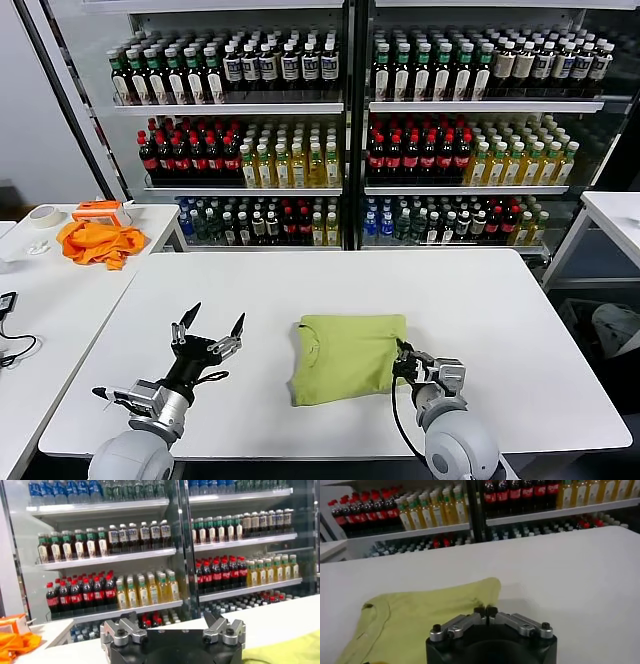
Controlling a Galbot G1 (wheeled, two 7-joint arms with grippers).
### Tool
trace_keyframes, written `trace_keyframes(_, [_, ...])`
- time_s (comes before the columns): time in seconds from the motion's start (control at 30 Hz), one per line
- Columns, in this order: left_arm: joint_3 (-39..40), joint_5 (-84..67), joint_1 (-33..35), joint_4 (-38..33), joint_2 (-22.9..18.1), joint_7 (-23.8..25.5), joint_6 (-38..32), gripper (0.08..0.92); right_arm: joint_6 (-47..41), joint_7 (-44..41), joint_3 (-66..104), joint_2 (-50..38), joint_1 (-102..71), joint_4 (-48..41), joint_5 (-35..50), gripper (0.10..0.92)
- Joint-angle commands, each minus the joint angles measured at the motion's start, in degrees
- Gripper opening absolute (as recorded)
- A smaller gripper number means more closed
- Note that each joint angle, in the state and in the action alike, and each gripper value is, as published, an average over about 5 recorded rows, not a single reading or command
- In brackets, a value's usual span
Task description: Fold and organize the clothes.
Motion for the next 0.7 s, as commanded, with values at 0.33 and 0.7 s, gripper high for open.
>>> trace_keyframes(0.33, [1.3, 4.0, -1.2, 2.1, -1.2, 0.6, -1.5, 0.823, 1.6, -6.5, 8.8, -2.0, -5.8, 4.7, -5.4, 0.380])
trace_keyframes(0.7, [1.7, 12.0, -4.2, 4.7, -2.6, 0.4, -0.3, 0.823, 15.4, -17.4, 15.5, -5.2, -3.1, -3.0, -23.6, 0.691])
